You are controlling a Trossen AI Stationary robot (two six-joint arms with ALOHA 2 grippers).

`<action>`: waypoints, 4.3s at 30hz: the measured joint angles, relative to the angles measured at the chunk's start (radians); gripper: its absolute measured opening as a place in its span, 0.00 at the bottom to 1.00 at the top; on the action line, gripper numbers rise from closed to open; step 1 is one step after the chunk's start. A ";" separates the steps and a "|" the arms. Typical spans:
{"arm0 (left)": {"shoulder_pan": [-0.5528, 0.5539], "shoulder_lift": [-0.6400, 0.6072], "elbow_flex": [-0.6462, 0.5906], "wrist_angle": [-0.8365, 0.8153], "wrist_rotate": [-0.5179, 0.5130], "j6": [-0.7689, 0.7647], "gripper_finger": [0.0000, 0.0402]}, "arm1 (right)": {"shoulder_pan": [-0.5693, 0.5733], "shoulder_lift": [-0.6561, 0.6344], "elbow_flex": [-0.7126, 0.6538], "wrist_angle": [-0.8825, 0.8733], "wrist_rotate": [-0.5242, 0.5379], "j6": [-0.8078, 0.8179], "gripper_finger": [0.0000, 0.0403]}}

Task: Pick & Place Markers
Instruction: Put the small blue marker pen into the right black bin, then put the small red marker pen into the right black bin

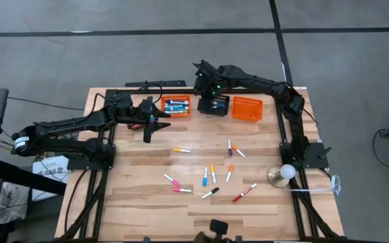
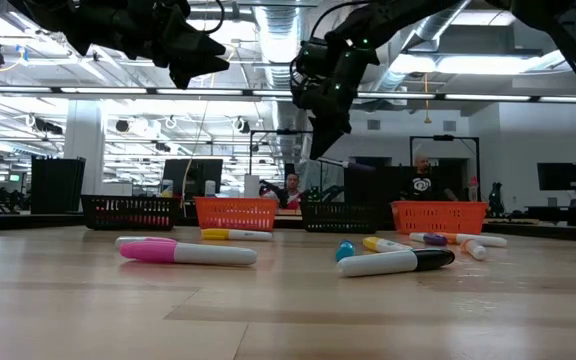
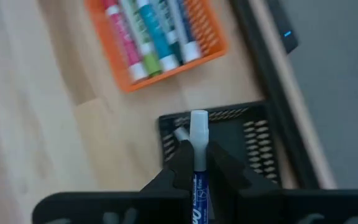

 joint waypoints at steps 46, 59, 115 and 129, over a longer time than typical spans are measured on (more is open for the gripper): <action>0.000 0.000 0.000 0.005 0.000 -0.004 0.44 | -0.081 0.074 -0.098 0.124 -0.052 -0.131 0.05; 0.000 0.000 0.000 0.007 0.000 -0.004 0.44 | -0.080 0.074 -0.145 0.166 -0.053 -0.124 0.10; 0.000 0.000 0.000 0.007 0.000 0.004 0.44 | 0.609 -0.307 -0.144 -0.344 -0.030 0.313 0.17; 0.000 0.000 0.000 0.007 0.000 -0.001 0.44 | 0.906 -0.326 -0.299 -0.407 0.005 0.455 0.17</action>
